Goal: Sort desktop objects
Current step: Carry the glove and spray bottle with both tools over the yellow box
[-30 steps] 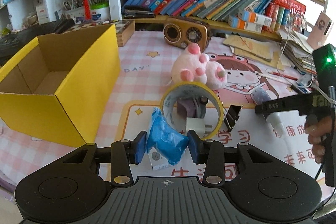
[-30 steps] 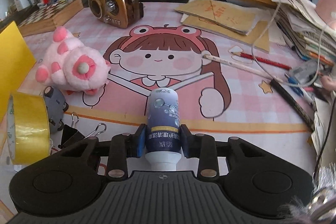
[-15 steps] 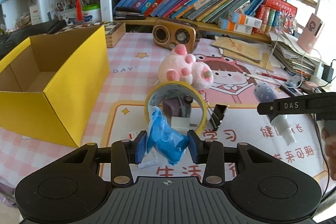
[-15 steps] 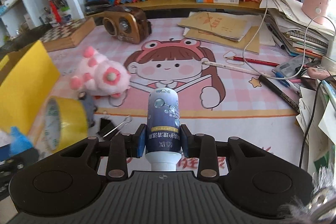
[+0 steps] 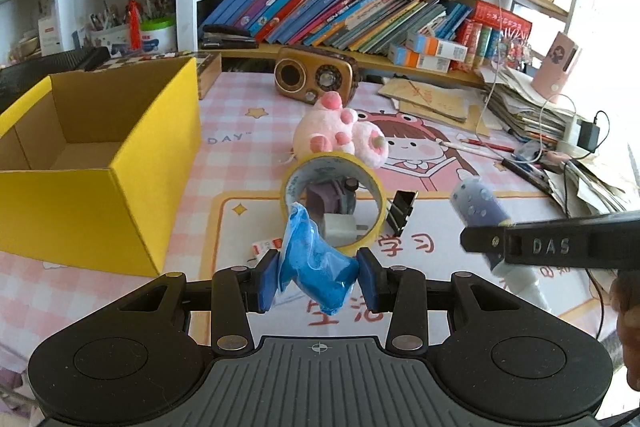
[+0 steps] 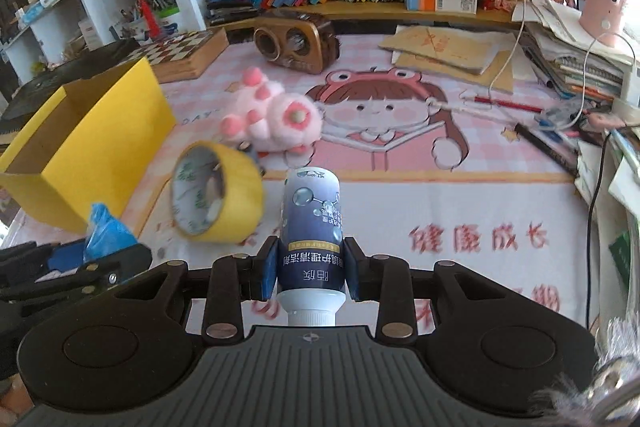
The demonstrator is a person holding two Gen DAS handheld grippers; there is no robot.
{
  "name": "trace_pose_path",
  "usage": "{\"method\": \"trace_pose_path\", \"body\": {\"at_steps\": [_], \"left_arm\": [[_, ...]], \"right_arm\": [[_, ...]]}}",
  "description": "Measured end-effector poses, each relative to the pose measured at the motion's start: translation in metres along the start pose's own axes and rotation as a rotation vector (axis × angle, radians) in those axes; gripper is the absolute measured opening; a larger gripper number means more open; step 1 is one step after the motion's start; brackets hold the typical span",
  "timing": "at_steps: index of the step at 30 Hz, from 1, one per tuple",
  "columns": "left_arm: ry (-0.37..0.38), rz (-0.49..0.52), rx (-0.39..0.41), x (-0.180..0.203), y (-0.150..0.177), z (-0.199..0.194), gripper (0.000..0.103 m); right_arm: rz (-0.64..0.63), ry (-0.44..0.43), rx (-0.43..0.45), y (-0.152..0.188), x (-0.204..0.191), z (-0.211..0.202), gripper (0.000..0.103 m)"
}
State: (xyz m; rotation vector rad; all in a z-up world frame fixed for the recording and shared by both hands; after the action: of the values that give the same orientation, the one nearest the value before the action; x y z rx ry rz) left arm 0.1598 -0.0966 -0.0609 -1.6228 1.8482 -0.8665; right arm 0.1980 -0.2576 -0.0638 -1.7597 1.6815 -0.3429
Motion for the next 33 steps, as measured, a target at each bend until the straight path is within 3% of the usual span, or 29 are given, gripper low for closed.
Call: {"method": "trace_pose_path", "body": {"at_steps": [8, 33], "left_arm": [[0.012, -0.013, 0.005, -0.033, 0.018, -0.027, 0.039], [-0.051, -0.028, 0.028, -0.118, 0.062, -0.093, 0.039]], "right_arm": [[-0.029, -0.003, -0.005, 0.026, -0.046, -0.013, 0.031], [-0.083, -0.064, -0.025, 0.088, -0.163, -0.028, 0.031]]}}
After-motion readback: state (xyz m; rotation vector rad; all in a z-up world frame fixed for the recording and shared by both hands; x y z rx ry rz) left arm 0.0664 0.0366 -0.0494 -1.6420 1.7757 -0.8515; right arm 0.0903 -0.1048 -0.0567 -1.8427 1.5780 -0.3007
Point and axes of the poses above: each gripper's, at about its wrist camera, not at the fingertips, and z roughly the way its jaws point, x to its right, y to its underside, the point moved 7 cm from there along z, roughly the way its jaws point, and after that the axes turned 7 degrees about z, right-handed, at the moved point
